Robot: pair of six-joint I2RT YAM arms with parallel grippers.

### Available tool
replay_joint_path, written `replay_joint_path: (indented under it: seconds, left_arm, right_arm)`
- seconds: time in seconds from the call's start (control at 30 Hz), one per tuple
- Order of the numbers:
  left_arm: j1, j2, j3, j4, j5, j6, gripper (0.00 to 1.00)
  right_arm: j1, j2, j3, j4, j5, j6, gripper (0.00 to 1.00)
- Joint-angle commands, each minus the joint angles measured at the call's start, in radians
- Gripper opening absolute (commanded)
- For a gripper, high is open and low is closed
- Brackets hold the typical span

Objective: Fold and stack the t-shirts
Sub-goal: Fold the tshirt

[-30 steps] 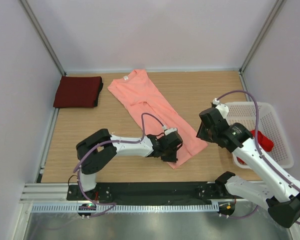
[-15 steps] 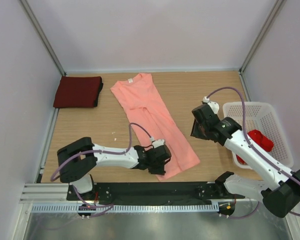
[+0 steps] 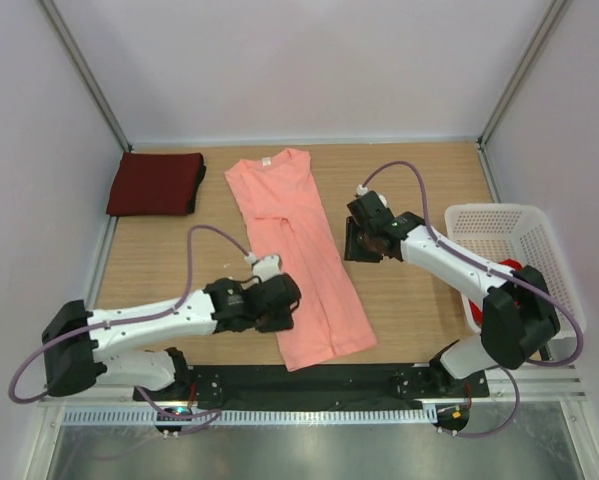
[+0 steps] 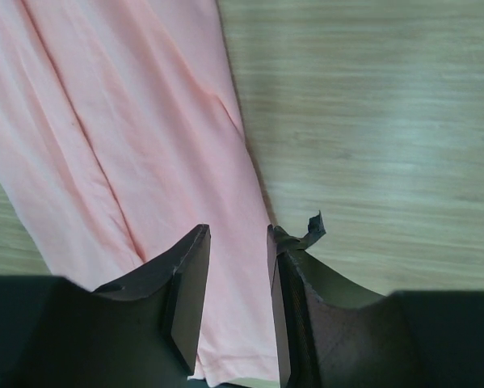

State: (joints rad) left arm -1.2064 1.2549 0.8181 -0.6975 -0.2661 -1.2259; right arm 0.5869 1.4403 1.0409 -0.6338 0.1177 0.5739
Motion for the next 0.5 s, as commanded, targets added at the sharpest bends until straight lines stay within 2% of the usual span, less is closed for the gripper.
replay_joint_path:
  seconds: [0.0,0.07,0.1,0.23,0.33,0.37,0.43,0.47]
  left_arm:
    - [0.164,-0.072,0.111,-0.092,-0.139,0.122,0.35]
    - [0.258,-0.087,0.142,-0.059,-0.122,0.185,0.36]
    - [0.36,-0.086,0.15,-0.031,-0.092,0.242,0.36]
    - [0.542,-0.005,0.243,0.088,-0.06,0.345,0.36]
    - [0.636,0.133,0.364,0.128,-0.061,0.379,0.36]
    - [0.68,0.226,0.436,0.133,-0.05,0.387,0.36]
    - [0.72,0.317,0.505,0.128,-0.033,0.397,0.31]
    - [0.758,0.416,0.586,0.115,-0.028,0.401,0.28]
  right_arm:
    - [-0.001,0.028,0.105,0.095,-0.026,-0.022,0.42]
    - [-0.001,0.029,0.119,0.102,-0.004,-0.016,0.42]
    - [-0.001,0.031,0.123,0.105,0.008,-0.016,0.42]
    - [-0.002,0.032,0.142,0.088,0.049,-0.025,0.42]
    - [-0.006,0.026,0.122,0.102,0.063,-0.029,0.42]
    - [-0.004,0.025,0.108,0.103,0.063,-0.031,0.42]
    - [-0.007,0.02,0.091,0.103,0.059,-0.035,0.42]
    - [-0.006,0.017,0.07,0.103,0.059,-0.032,0.42]
